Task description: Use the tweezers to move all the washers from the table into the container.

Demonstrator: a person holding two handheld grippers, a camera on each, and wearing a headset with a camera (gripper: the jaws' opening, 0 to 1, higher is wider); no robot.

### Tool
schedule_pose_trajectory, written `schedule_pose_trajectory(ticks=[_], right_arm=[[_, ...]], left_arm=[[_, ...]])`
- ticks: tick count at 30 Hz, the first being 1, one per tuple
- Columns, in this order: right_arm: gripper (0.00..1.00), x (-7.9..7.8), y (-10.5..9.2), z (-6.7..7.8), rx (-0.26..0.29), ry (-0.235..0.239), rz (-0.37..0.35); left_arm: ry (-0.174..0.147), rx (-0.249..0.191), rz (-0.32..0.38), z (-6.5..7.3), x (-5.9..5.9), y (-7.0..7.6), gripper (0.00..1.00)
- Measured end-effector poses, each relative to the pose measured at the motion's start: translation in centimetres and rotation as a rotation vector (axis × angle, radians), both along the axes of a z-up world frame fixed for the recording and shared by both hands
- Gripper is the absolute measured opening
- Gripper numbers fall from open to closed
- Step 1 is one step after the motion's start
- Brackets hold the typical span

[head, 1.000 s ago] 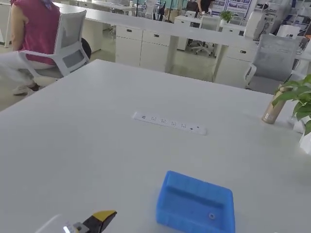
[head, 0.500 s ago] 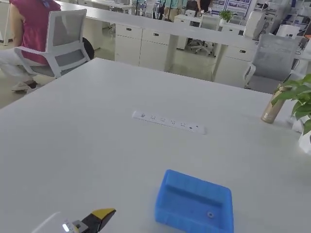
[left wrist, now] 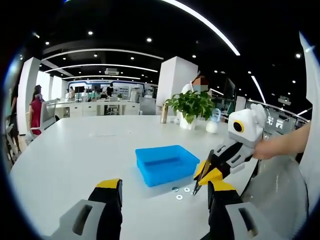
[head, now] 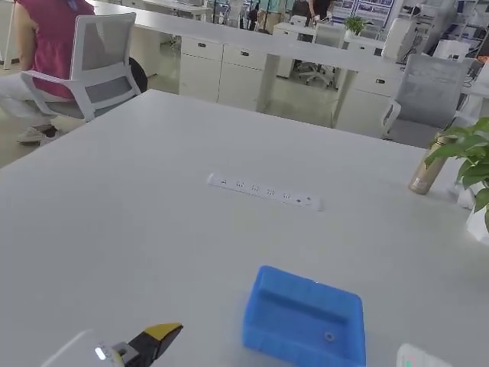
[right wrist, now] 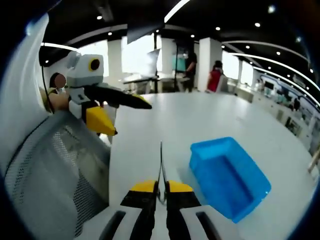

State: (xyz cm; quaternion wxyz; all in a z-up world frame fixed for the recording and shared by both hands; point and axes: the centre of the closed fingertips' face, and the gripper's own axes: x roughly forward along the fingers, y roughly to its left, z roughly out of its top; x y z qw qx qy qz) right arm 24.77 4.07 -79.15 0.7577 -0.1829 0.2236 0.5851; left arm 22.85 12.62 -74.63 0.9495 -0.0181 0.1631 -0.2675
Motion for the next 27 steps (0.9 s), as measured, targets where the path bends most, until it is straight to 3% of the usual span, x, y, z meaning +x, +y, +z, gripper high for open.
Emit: schedule_pose_trajectory(ticks=[4, 6, 9, 13, 15, 18, 21, 27], right_arm=[[0.03, 2.3, -0.3, 2.8, 0.058, -0.041, -0.045], [0.03, 3.4, -0.6, 3.9, 0.078, -0.055, -0.070], [0.03, 5.3, -1.1, 4.7, 0.092, -0.061, -0.124], [0.03, 8.2, -2.0, 5.2, 0.155, -0.034, -0.249], [0.03, 9.3, -2.4, 5.1, 0.182, 0.005, -0.313], [0.03, 10.6, -3.1, 4.5, 0.179, 0.038, -0.384], [0.03, 11.5, -3.4, 4.0, 0.183, 0.061, -0.421], [0.03, 12.7, -3.6, 2.3, 0.157, 0.098, -0.443]], left_arm=[[-0.004, -0.012, 0.000, 0.2, 0.0, -0.1, 0.71], [-0.032, -0.066, -0.013, 1.1, 0.0, -0.5, 0.76], [-0.062, -0.117, -0.021, 2.1, -0.1, -0.8, 0.78], [-0.073, -0.132, -0.010, 2.3, 0.0, -0.6, 0.78], [-0.067, -0.124, -0.006, 2.1, 0.0, -0.5, 0.77], [-0.064, -0.128, -0.013, 2.1, -0.1, -0.6, 0.78], [-0.080, -0.147, -0.035, 2.5, -0.2, -1.1, 0.81], [-0.079, -0.160, -0.050, 2.6, -0.3, -1.4, 0.82]])
